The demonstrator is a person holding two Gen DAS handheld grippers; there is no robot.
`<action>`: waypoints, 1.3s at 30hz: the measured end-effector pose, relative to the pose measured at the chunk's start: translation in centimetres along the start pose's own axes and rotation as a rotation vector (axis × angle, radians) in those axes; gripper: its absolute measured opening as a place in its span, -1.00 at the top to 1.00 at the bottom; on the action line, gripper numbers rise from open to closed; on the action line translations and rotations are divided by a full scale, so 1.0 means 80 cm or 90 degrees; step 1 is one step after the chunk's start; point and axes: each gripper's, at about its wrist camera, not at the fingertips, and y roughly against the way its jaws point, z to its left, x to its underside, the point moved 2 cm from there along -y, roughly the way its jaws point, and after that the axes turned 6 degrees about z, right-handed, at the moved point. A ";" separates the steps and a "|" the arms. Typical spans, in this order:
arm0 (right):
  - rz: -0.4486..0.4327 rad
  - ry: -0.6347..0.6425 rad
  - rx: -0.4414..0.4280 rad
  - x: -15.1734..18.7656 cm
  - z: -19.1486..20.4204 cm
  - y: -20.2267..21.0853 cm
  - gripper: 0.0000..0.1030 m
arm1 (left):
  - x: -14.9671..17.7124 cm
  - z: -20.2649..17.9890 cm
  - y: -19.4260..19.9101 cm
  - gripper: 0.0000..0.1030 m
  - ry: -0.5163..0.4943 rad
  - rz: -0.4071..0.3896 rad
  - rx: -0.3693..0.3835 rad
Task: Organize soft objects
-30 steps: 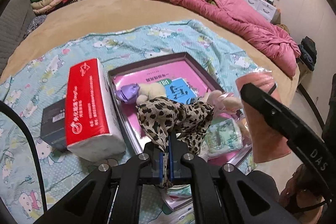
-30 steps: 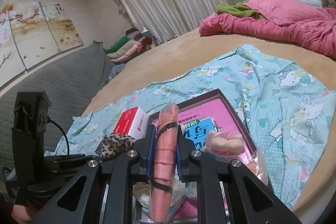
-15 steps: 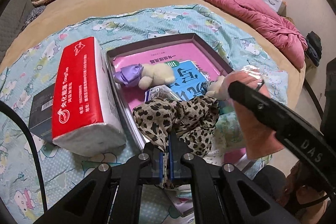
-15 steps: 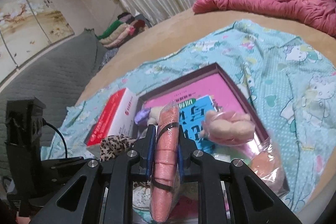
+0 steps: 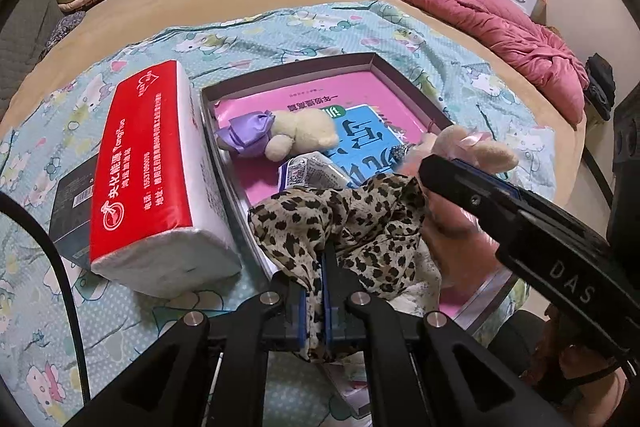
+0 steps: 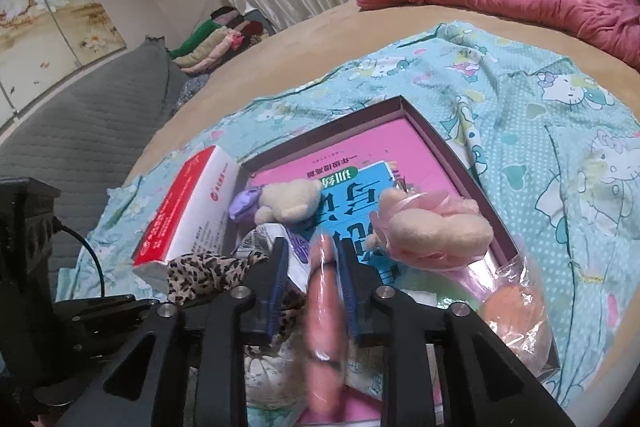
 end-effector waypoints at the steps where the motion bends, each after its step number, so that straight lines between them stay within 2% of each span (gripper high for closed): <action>1: -0.004 -0.002 -0.001 0.000 -0.001 0.002 0.22 | 0.000 -0.001 0.000 0.86 -0.002 -0.001 -0.001; 2: -0.014 -0.003 0.000 -0.001 -0.001 0.006 0.13 | -0.001 -0.001 0.001 0.83 -0.003 -0.002 -0.003; 6: -0.048 0.001 0.008 -0.005 0.001 0.024 0.08 | -0.001 0.000 0.003 0.62 -0.004 -0.004 -0.002; 8: -0.067 0.002 0.011 -0.007 0.001 0.037 0.01 | -0.001 0.002 0.004 0.46 -0.002 -0.005 -0.003; 10: -0.098 0.002 0.016 -0.008 0.001 0.056 -0.07 | -0.001 0.003 0.006 0.14 0.000 -0.004 0.002; 14: -0.118 -0.002 0.029 -0.007 0.001 0.076 -0.20 | 0.002 0.000 0.013 0.02 -0.005 -0.011 0.002; 19: -0.116 -0.019 0.050 -0.001 0.003 0.090 -0.40 | 0.006 0.001 0.027 -0.27 -0.004 -0.019 -0.001; 26: -0.120 -0.015 0.102 0.009 0.023 0.119 -0.51 | 0.016 0.010 0.066 -0.44 0.008 -0.061 -0.012; 28: -0.125 -0.005 0.110 0.012 0.031 0.128 -0.53 | 0.021 0.012 0.078 -0.61 0.013 -0.070 -0.013; 39: -0.141 0.047 0.127 0.022 0.097 0.185 -0.61 | 0.048 0.034 0.144 -0.64 0.036 -0.118 -0.028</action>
